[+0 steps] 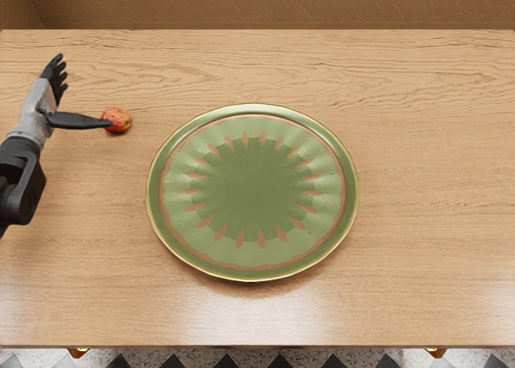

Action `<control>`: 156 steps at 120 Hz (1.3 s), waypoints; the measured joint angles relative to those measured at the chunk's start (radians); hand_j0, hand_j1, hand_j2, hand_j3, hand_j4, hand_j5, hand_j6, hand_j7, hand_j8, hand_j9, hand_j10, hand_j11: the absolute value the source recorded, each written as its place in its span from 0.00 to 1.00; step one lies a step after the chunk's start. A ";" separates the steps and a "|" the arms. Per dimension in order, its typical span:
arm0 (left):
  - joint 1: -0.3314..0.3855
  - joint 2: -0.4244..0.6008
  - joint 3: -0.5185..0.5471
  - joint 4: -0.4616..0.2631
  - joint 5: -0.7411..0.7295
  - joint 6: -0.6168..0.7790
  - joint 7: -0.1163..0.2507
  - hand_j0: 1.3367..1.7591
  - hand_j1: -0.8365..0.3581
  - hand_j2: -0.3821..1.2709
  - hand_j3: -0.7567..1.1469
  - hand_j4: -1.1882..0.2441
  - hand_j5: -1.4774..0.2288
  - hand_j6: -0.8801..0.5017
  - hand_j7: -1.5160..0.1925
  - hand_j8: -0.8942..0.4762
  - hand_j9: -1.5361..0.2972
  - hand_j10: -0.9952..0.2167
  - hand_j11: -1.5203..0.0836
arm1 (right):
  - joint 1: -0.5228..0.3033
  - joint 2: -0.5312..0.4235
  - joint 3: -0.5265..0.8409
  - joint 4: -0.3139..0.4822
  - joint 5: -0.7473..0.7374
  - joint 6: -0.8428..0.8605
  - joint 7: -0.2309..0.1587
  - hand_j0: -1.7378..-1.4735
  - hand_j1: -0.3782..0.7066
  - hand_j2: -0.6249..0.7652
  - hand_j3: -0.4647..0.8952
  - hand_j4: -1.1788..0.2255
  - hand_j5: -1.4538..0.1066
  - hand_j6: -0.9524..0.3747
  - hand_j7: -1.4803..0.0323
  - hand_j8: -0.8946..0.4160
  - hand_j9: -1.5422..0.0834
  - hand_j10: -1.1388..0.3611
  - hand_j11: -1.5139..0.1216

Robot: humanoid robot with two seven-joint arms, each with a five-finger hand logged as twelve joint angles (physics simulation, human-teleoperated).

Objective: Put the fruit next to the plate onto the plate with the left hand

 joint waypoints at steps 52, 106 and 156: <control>-0.150 0.020 0.466 0.016 0.078 -0.032 0.000 0.76 0.97 0.24 0.40 0.81 0.85 0.62 0.87 0.63 0.82 0.80 0.93 | 0.000 0.000 0.000 0.000 0.000 0.000 0.000 0.30 0.03 0.45 0.34 0.84 0.93 0.72 0.98 0.68 0.95 0.76 0.93; -0.270 -0.072 0.985 0.184 0.282 0.012 0.000 0.76 0.95 0.24 0.40 0.79 0.83 0.60 0.85 0.61 0.80 0.78 0.91 | 0.001 0.000 0.000 0.000 0.000 0.000 0.000 0.30 0.03 0.45 0.34 0.84 0.93 0.72 0.98 0.68 0.95 0.76 0.93; -0.322 -0.126 1.243 0.275 0.308 0.024 0.000 0.76 0.79 0.26 0.40 0.68 0.71 0.48 0.73 0.50 0.69 0.65 0.78 | 0.000 0.000 0.000 -0.005 0.000 0.000 0.000 0.30 0.03 0.45 0.34 0.84 0.93 0.72 0.98 0.68 0.95 0.76 0.93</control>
